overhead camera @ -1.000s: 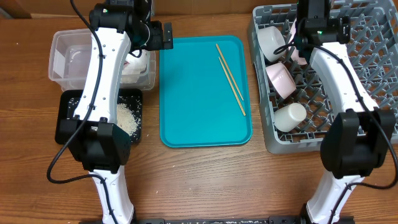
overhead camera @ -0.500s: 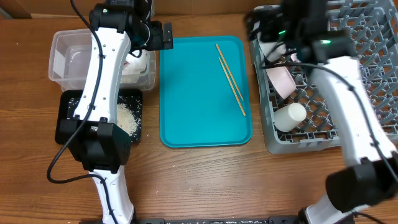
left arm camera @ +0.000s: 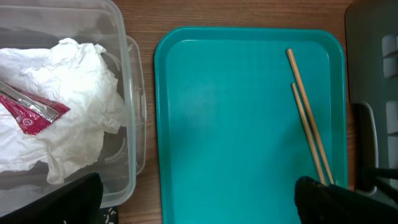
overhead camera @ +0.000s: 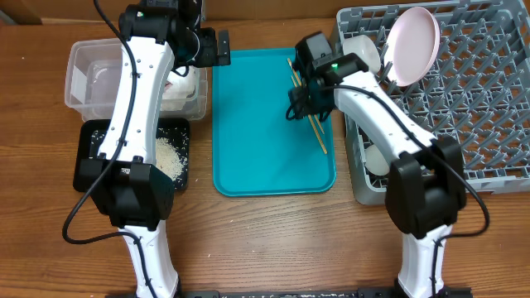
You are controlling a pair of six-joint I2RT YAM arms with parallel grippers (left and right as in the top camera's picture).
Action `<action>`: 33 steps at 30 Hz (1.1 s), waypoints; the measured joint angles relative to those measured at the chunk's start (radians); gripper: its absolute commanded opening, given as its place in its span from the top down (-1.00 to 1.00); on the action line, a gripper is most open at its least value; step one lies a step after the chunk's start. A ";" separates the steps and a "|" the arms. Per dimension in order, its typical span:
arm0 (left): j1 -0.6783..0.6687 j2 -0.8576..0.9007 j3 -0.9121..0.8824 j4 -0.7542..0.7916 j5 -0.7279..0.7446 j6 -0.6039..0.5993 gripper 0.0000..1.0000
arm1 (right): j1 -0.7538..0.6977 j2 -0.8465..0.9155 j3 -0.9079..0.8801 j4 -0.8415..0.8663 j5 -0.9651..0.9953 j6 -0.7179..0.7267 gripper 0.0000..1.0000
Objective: Sort waste into correct bins and load items into the dishwasher
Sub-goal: 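Grasp one wooden chopstick on the teal tray with the right gripper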
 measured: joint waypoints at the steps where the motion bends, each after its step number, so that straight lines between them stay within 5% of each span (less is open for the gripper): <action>1: 0.000 0.000 0.000 0.000 0.000 0.000 -1.00 | 0.000 0.012 0.000 -0.016 0.002 0.000 -0.19; 20: 0.000 0.000 0.000 0.000 0.000 0.000 -0.99 | 0.000 0.050 -0.172 0.037 -0.009 0.002 -0.05; 33: 0.000 0.000 0.000 0.000 0.000 0.000 -1.00 | 0.000 0.038 -0.196 0.053 -0.023 0.018 0.92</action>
